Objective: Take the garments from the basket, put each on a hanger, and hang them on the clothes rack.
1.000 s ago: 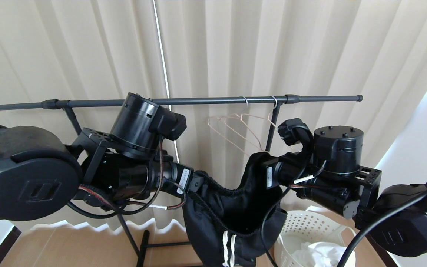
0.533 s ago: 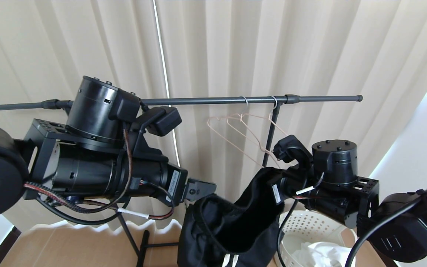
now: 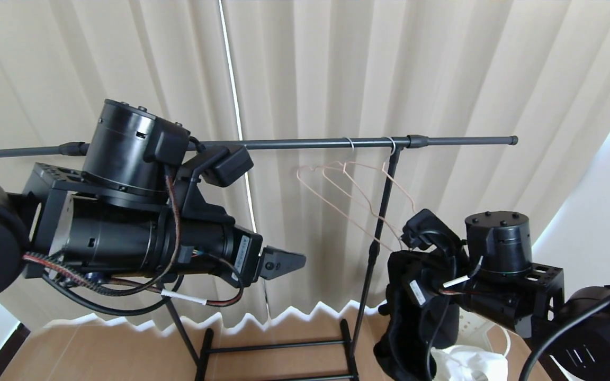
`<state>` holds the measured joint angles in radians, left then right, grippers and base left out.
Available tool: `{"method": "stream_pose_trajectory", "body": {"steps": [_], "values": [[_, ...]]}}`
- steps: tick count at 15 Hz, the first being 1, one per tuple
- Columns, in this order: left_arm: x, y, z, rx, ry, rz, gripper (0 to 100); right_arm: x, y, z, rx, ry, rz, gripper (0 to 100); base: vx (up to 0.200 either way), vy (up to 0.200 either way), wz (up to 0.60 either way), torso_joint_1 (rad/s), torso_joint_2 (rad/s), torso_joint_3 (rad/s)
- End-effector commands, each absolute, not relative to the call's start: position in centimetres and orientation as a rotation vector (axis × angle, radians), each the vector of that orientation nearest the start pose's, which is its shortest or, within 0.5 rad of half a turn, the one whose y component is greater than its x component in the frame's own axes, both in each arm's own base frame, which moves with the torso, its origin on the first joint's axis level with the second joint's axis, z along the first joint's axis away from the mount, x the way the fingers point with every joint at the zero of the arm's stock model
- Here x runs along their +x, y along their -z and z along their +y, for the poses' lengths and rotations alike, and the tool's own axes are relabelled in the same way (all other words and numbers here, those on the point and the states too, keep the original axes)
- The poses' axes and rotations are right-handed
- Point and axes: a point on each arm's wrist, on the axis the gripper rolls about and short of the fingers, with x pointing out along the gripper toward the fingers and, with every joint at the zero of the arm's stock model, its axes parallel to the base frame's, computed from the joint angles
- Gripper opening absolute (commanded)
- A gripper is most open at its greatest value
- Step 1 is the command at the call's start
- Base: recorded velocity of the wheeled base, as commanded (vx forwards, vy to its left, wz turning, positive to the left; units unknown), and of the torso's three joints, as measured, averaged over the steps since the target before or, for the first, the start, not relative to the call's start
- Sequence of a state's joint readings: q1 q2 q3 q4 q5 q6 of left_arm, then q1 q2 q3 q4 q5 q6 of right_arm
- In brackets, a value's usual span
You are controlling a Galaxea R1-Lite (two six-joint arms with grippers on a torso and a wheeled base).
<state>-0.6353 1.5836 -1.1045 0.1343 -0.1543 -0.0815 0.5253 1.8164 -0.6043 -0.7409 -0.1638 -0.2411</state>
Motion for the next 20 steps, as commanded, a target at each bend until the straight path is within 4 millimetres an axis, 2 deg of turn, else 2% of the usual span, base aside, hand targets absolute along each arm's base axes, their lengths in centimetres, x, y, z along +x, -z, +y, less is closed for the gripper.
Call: {"method": "stream_pose_trajectory", "body": {"steps": [1,2,3,6,8,10,13,15,17,20], "values": [[24.2,-21.8,-18.2,0.095,0.686,0.66,100,25.1,-11.7,12.6,-0.428,-0.374,0.379,0,0.0,0.0,0.0,0.0,0.0,0.0],[25.0,-21.7,-18.8,0.103,0.655,0.657,100,25.0,-12.0,11.7,-0.457,-0.367,0.372,0,0.0,0.0,0.0,0.0,0.0,0.0],[26.8,-21.2,-20.1,0.122,0.604,0.653,100,25.1,-12.2,10.1,-0.509,-0.357,0.364,0,0.0,0.0,0.0,0.0,0.0,0.0],[30.2,-20.2,-23.8,0.166,0.491,0.606,100,26.2,-12.0,7.1,-0.6,-0.27,0.385,0,0.0,0.0,0.0,0.0,0.0,0.0],[31.1,-19.8,-25.7,0.174,0.475,0.583,100,26.2,-12.0,6.3,-0.633,-0.248,0.389,0,0.0,0.0,0.0,0.0,0.0,0.0],[32.8,-19.2,-27.9,0.181,0.445,0.553,100,26.3,-12.0,5.4,-0.675,-0.223,0.399,0,0.0,0.0,0.0,0.0,0.0,0.0],[33.7,-19.0,-28.9,0.186,0.446,0.556,100,26.3,-12.0,4.6,-0.698,-0.203,0.406,0,0.0,0.0,0.0,0.0,0.0,0.0],[35.5,-18.8,-30.4,0.188,0.441,0.569,100,26.3,-12.5,4.1,-0.706,-0.18,0.391,0,0.0,0.0,0.0,0.0,0.0,0.0],[36.1,-17.1,-30.9,0.206,0.42,0.62,100,26.3,-12.6,3.9,-0.705,-0.172,0.391,0,0.0,0.0,0.0,0.0,0.0,0.0],[36.8,-16.3,-31.5,0.202,0.423,0.582,100,26.3,-12.7,3.8,-0.704,-0.169,0.387,0,0.0,0.0,0.0,0.0,0.0,0.0]]}}
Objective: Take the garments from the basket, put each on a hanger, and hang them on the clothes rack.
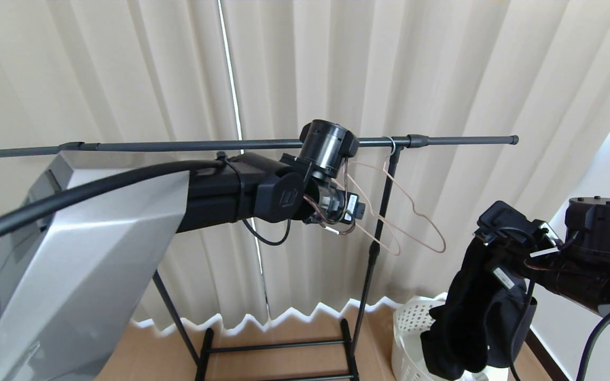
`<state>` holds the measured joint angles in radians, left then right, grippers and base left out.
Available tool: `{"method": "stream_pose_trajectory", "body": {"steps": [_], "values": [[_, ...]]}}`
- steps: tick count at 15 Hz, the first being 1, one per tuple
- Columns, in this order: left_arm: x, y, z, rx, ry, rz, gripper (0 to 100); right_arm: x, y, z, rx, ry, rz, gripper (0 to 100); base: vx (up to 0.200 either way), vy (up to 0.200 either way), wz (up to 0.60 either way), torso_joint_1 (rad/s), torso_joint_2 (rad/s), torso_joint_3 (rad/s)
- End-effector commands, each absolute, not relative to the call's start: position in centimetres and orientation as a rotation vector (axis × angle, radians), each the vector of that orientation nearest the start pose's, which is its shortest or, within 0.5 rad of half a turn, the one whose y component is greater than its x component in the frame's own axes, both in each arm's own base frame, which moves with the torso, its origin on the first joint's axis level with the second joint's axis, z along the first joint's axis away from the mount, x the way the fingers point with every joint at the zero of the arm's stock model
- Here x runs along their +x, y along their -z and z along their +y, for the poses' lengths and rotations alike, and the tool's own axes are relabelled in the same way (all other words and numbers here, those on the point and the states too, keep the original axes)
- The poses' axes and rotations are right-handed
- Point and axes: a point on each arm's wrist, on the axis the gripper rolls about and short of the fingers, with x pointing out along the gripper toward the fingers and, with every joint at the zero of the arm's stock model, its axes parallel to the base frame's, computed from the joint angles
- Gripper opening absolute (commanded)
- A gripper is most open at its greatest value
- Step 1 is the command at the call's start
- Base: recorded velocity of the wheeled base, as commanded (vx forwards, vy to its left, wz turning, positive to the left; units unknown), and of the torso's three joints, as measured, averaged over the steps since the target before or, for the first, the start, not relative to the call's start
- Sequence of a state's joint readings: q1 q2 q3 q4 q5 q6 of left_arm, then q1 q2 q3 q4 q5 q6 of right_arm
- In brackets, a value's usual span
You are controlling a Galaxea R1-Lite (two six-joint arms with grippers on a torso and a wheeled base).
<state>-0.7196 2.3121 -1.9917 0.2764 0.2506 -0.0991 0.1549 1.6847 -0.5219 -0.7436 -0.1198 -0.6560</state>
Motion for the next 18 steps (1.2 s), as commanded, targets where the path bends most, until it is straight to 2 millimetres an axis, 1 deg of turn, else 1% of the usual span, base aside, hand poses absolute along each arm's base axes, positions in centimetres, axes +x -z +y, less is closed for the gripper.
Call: {"method": "stream_pose_trajectory", "body": {"steps": [1,4,6,10,12,16,18], "values": [[37.1,-16.0,-31.7,0.187,0.423,0.561,100,26.2,-12.8,3.8,-0.703,-0.17,0.383,0,0.0,0.0,0.0,0.0,0.0,0.0],[37.0,-16.6,-31.7,0.146,0.405,0.543,100,26.2,-12.8,3.9,-0.704,-0.171,0.383,0,0.0,0.0,0.0,0.0,0.0,0.0],[36.9,-17.1,-31.6,0.15,0.361,0.526,100,26.3,-12.8,3.9,-0.703,-0.172,0.381,0,0.0,0.0,0.0,0.0,0.0,0.0],[36.3,-18.1,-31.6,0.136,0.352,0.505,100,26.2,-12.7,3.9,-0.703,-0.173,0.384,0,0.0,-0.2,0.0,0.002,0.0,0.002],[36.2,-18.1,-31.7,0.129,0.351,0.502,100,26.2,-12.8,3.9,-0.703,-0.173,0.382,0,0.0,-0.2,0.0,0.015,0.0,-0.002],[36.2,-18.1,-31.7,0.107,0.347,0.511,100,26.1,-12.7,3.9,-0.703,-0.173,0.384,0,0.0,0.0,0.0,0.0,0.0,0.0],[36.7,-17.3,-31.7,0.078,0.329,0.526,100,26.2,-12.7,3.9,-0.704,-0.173,0.387,0,0.0,0.0,0.0,0.0,0.0,0.0]]}}
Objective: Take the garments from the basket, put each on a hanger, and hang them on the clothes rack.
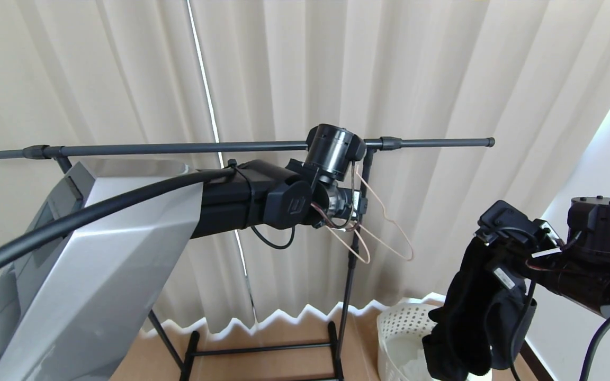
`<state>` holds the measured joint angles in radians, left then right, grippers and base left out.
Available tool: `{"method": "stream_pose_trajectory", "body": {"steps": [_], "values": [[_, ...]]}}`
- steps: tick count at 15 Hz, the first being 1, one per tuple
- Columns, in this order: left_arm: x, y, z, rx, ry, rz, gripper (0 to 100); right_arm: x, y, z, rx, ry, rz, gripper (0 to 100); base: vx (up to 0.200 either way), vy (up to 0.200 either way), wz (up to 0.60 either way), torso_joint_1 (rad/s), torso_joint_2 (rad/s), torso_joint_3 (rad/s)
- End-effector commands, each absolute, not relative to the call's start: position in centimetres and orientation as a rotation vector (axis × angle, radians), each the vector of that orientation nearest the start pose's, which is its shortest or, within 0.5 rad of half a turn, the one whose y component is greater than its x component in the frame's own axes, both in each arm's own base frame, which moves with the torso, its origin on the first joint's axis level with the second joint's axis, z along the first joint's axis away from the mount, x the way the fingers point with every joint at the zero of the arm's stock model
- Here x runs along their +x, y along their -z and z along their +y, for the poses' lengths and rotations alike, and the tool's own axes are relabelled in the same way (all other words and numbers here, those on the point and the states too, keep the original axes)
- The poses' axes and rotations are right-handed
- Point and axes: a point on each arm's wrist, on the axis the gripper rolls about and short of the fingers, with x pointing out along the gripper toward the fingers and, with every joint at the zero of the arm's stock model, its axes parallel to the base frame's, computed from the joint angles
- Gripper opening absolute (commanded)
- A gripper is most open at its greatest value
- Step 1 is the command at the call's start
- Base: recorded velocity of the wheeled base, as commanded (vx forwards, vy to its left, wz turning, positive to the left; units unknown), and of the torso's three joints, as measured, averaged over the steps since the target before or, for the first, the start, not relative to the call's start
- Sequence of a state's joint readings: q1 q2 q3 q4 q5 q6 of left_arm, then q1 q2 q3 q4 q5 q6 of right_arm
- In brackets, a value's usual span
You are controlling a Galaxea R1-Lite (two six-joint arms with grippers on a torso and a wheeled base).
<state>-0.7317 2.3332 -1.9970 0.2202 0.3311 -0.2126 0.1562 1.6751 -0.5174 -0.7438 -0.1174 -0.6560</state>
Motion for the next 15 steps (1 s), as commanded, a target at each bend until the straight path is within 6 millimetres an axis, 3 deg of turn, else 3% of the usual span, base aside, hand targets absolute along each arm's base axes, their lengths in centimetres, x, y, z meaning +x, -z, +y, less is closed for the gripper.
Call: {"method": "stream_pose_trajectory", "body": {"steps": [1,5,12,15], "values": [[37.0,-17.1,-31.5,0.066,0.321,0.531,100,26.2,-12.7,3.9,-0.704,-0.174,0.387,0,0.0,0.0,0.0,0.0,0.0,0.0],[39.3,-15.3,-31.5,0.003,0.295,0.461,100,26.3,-12.5,3.9,-0.704,-0.178,0.394,0,0.0,0.0,0.0,0.0,0.0,0.0],[41.6,-11.6,-30.4,0.021,0.247,0.499,100,26.3,-12.2,3.9,-0.705,-0.183,0.402,0,0.0,0.0,0.0,0.0,0.0,0.0],[42.0,-11.1,-30.1,0.025,0.228,0.504,100,26.3,-12.2,3.9,-0.705,-0.183,0.403,0,0.0,0.0,0.0,0.0,0.0,0.0]]}}
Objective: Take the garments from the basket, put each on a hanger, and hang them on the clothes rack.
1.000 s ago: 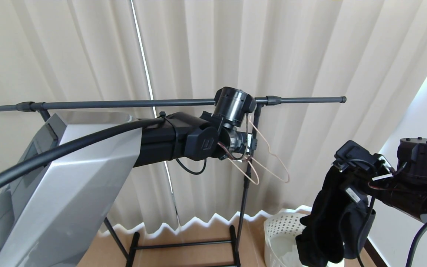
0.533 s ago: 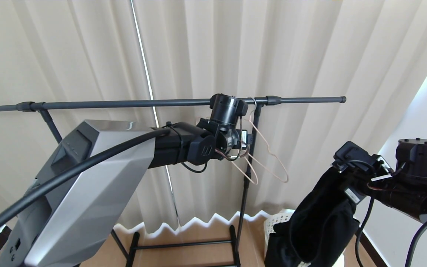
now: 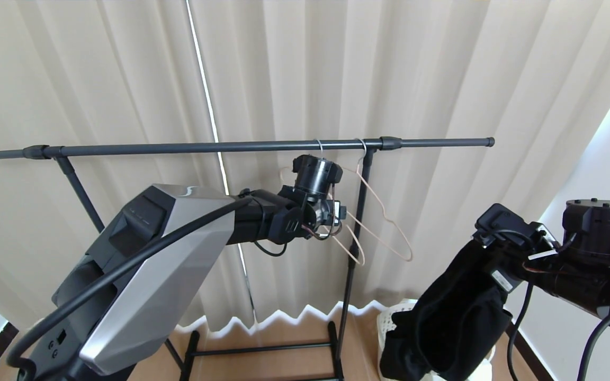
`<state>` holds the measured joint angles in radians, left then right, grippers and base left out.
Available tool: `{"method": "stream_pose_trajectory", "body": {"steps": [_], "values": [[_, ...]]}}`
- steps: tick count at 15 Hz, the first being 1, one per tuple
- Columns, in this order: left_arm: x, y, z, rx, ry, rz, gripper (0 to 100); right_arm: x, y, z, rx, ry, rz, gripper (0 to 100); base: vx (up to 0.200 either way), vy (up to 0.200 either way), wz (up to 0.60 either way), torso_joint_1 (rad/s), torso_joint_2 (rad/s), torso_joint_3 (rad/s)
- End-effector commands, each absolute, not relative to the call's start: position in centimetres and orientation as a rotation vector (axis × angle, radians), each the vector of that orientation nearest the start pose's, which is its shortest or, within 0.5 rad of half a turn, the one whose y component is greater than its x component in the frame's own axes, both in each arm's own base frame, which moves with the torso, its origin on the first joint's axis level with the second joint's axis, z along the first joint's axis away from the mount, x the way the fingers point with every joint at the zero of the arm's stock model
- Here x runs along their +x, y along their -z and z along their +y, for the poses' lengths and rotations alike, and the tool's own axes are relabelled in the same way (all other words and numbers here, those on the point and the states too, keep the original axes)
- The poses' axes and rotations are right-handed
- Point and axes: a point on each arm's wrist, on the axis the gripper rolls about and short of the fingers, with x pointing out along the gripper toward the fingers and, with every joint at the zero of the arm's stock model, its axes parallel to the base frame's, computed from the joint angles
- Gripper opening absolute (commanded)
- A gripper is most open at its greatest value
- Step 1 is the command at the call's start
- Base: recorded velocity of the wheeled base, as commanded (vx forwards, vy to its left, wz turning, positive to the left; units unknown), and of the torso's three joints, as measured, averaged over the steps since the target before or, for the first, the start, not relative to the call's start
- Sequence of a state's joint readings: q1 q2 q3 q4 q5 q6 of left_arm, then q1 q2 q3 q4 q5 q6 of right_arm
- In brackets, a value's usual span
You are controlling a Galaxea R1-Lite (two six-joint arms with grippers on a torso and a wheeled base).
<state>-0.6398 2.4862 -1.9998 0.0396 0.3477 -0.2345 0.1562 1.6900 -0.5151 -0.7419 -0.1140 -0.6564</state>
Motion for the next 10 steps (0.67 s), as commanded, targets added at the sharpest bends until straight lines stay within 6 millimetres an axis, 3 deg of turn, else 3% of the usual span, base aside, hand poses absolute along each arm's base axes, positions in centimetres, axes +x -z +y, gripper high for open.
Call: {"method": "stream_pose_trajectory", "body": {"steps": [1,10], "values": [[42.0,-11.3,-29.9,0.029,0.206,0.499,100,26.3,-12.2,3.9,-0.706,-0.184,0.405,0,0.0,0.0,0.0,0.0,0.0,0.0],[41.2,-12.6,-29.3,0.083,0.139,0.526,100,26.2,-12.2,3.9,-0.707,-0.184,0.405,0,0.0,0.0,0.0,0.0,0.0,0.0]]}}
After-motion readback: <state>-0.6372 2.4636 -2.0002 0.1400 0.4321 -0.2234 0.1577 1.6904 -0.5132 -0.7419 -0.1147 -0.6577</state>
